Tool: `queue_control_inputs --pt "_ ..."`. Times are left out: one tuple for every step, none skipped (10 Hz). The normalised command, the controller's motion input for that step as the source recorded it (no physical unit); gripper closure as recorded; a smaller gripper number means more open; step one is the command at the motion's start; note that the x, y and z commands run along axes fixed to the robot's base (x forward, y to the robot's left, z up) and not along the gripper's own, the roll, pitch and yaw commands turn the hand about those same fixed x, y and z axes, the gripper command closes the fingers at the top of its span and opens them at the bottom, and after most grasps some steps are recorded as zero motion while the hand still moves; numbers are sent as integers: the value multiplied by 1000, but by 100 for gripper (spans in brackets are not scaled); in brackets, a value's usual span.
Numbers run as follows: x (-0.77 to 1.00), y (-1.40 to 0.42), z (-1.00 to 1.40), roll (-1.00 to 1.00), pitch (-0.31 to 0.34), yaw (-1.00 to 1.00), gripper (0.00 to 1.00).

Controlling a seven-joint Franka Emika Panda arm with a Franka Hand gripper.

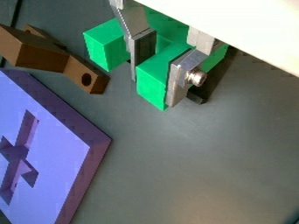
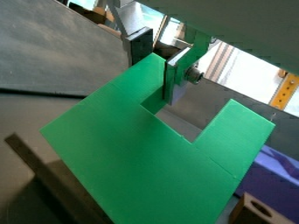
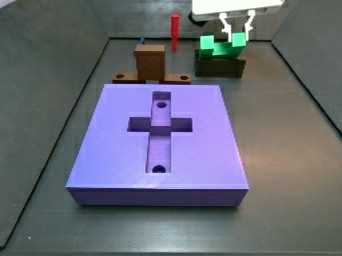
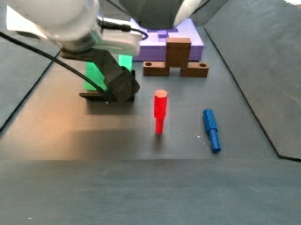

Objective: Pick up the green object. Move up. Place the green object on the fixture. Regrasp the green object. Move to above the board. Insert the green object.
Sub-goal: Place the green object on the fixture.

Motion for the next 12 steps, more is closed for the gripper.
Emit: queue_control_inputs --pt "0 0 -137 197 0 -20 100" --pt "0 0 -114 300 149 -63 100" --pt "-6 29 -154 206 349 -57 100" --pt "0 109 -146 191 543 -14 100" --pt "109 71 -171 231 471 -34 100" --pt "134 57 -117 146 240 -63 100" --pt "106 0 -31 51 71 -9 100" --pt "443 0 0 0 0 0 100" --pt "509 46 0 0 0 0 100" --pt "360 26 0 0 0 0 100" --pt "166 0 0 0 0 -9 100" --pt "0 0 0 0 0 0 100"
